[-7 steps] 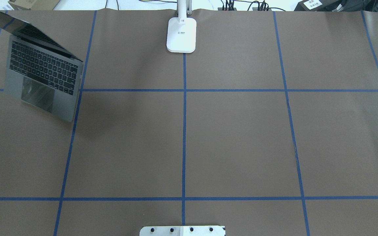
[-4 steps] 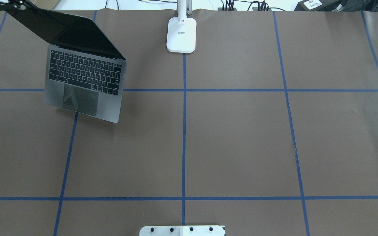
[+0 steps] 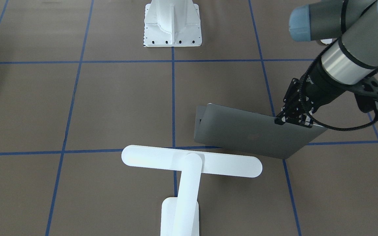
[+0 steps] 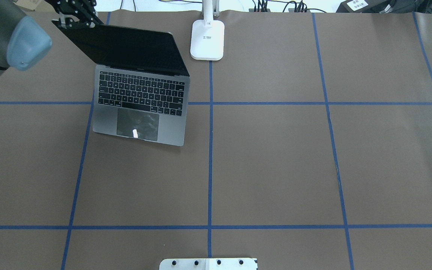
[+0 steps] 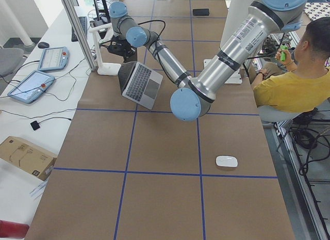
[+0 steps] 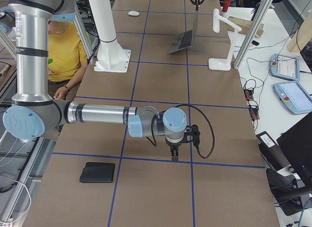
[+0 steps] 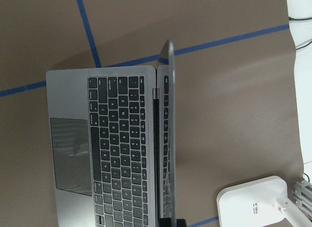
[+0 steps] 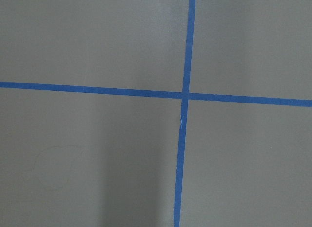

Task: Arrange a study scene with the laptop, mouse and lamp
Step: 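Carry the silver laptop with the left gripper toward the white lamp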

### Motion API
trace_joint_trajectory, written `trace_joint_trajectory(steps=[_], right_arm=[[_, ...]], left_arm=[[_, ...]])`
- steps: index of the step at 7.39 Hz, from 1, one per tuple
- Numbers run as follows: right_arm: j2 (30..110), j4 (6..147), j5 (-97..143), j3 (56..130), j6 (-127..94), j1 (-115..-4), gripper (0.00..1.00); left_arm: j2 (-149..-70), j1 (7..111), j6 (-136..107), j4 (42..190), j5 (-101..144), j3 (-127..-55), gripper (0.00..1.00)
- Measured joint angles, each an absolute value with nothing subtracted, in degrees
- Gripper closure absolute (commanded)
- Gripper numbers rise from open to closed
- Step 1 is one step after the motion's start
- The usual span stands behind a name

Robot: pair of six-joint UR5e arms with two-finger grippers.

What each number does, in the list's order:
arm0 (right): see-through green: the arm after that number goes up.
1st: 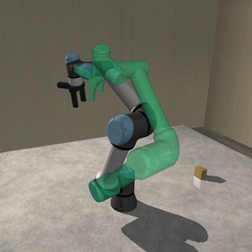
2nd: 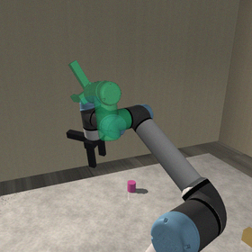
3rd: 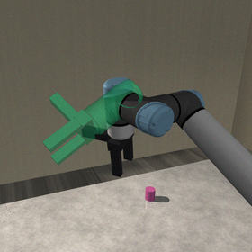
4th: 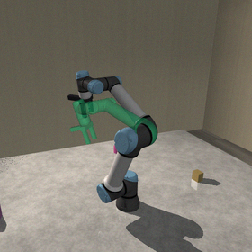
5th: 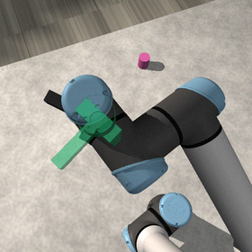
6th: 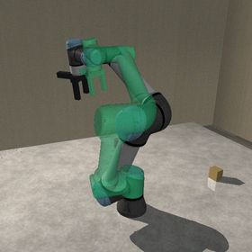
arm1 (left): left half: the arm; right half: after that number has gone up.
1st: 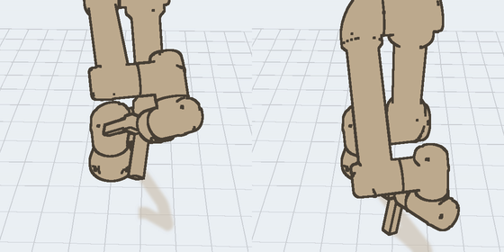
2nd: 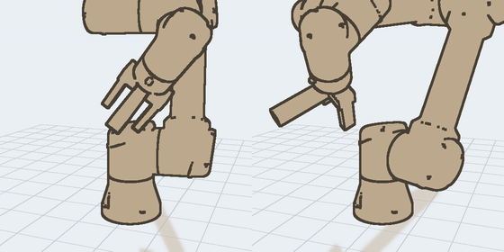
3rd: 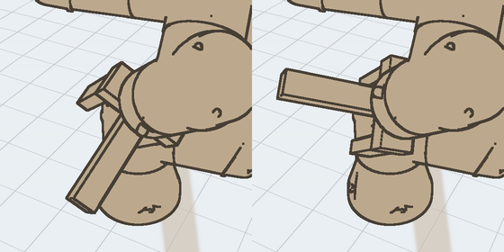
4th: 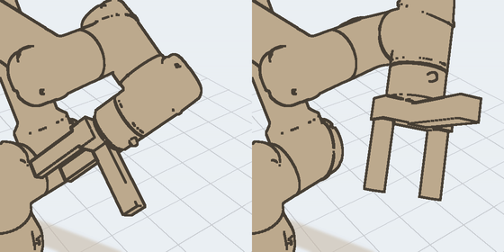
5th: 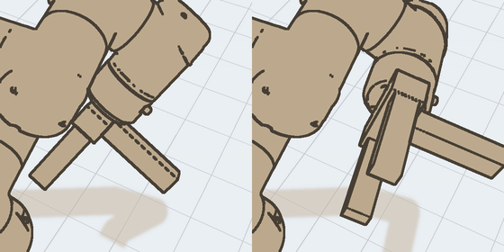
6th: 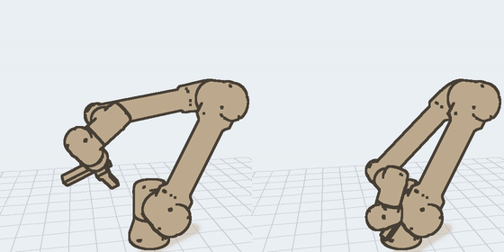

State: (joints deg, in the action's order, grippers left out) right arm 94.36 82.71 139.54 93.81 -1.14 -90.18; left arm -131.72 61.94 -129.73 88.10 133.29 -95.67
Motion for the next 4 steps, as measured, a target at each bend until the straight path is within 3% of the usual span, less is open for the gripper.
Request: trace_joint_trajectory(steps=[4], right_arm=[[94.39, 82.73, 139.57, 93.78, -1.14, -90.17, 0.00]], left_arm=[[-140.03, 53.75, -144.36, 94.95, 124.51, -87.15, 1.00]])
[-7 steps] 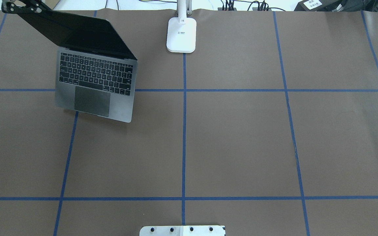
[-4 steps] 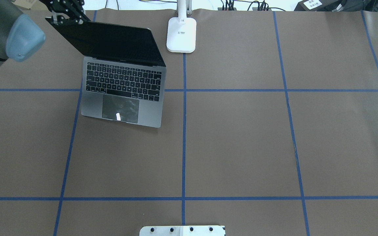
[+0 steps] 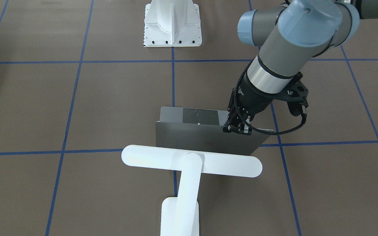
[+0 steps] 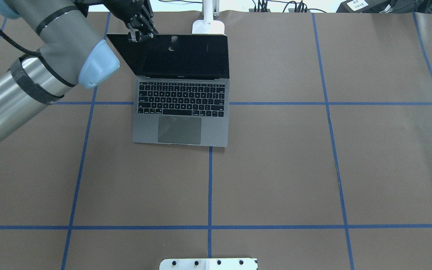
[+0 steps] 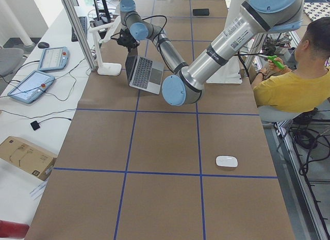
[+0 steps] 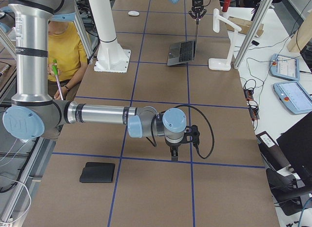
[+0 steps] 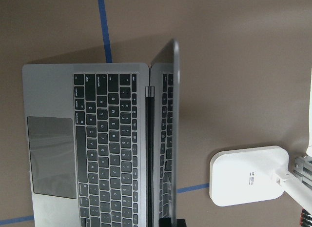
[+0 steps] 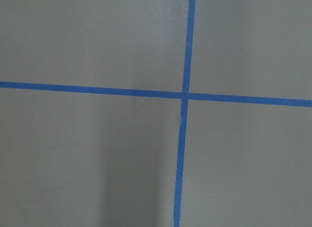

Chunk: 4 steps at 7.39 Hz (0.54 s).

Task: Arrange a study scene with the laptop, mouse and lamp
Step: 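Carry the silver laptop with the left gripper toward the white lamp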

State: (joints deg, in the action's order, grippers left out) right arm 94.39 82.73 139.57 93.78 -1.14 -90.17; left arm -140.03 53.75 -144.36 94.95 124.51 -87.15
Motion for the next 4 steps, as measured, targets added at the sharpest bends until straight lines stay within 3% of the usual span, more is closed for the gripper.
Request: trace_joint_trajectory(steps=[4], right_arm=[[94.45, 82.72, 139.84, 93.72, -1.14, -90.18, 0.00]], left_arm=[[-145.41, 49.49, -150.01, 101.40, 118.16, -77.74, 1.00]])
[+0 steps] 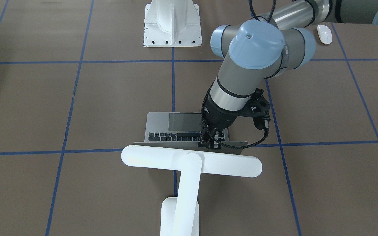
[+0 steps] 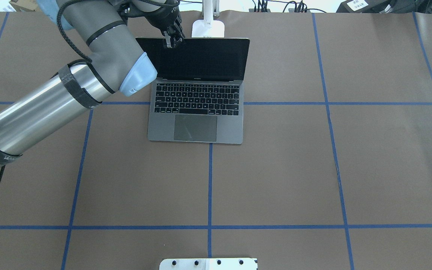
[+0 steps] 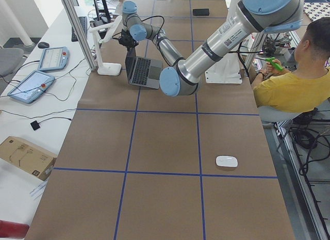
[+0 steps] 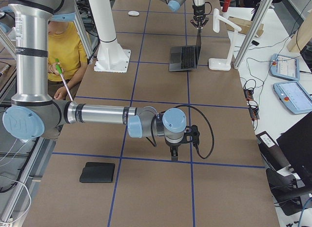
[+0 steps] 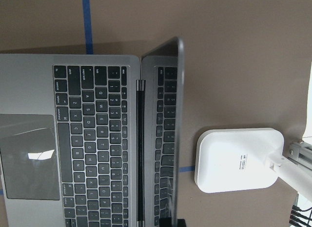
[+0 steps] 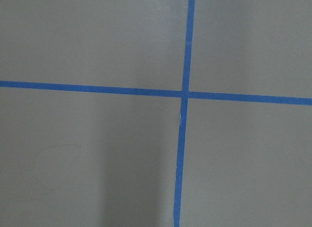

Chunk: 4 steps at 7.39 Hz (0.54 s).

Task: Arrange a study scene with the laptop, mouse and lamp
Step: 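Carry the silver laptop with the left gripper toward the white lamp, then lower the laptop onto the table in front of the lamp, open left gripper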

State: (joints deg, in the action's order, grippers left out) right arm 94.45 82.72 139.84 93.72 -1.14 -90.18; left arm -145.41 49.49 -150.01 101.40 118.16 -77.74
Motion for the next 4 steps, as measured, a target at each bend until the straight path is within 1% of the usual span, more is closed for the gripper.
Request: trace_joint_trajectory(steps=[2, 4], right_arm=[[94.48, 82.78, 139.93, 93.70, -1.14, -90.18, 0.00], [94.48, 82.77, 140.02, 93.69, -1.14, -90.18, 0.00]], left_arm=[[-146.09, 48.12, -151.33, 104.68, 115.57, -74.78, 1.00], [-146.58, 47.78, -152.22, 105.70, 115.11, -73.66, 1.00]])
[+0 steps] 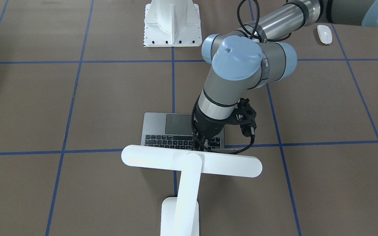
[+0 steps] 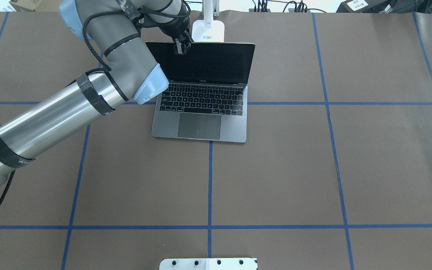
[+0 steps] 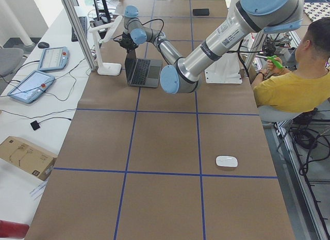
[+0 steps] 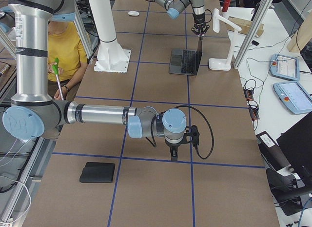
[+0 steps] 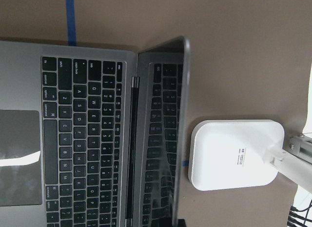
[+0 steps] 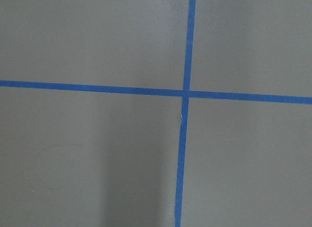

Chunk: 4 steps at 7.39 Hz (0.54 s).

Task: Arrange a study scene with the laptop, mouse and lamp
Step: 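Lower the laptop onto the table in front of the lamp, open left gripper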

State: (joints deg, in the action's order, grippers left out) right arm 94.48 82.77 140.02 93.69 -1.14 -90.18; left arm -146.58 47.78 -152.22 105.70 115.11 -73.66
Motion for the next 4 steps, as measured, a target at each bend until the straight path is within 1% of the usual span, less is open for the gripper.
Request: trace_joint_trajectory(steps=[4], right_arm=[[94.51, 82.79, 140.25, 93.69, -1.14, -90.18, 0.00]], left_arm=[[-146.95, 47.73, -154.36, 106.07, 114.99, -73.39, 1.00]])
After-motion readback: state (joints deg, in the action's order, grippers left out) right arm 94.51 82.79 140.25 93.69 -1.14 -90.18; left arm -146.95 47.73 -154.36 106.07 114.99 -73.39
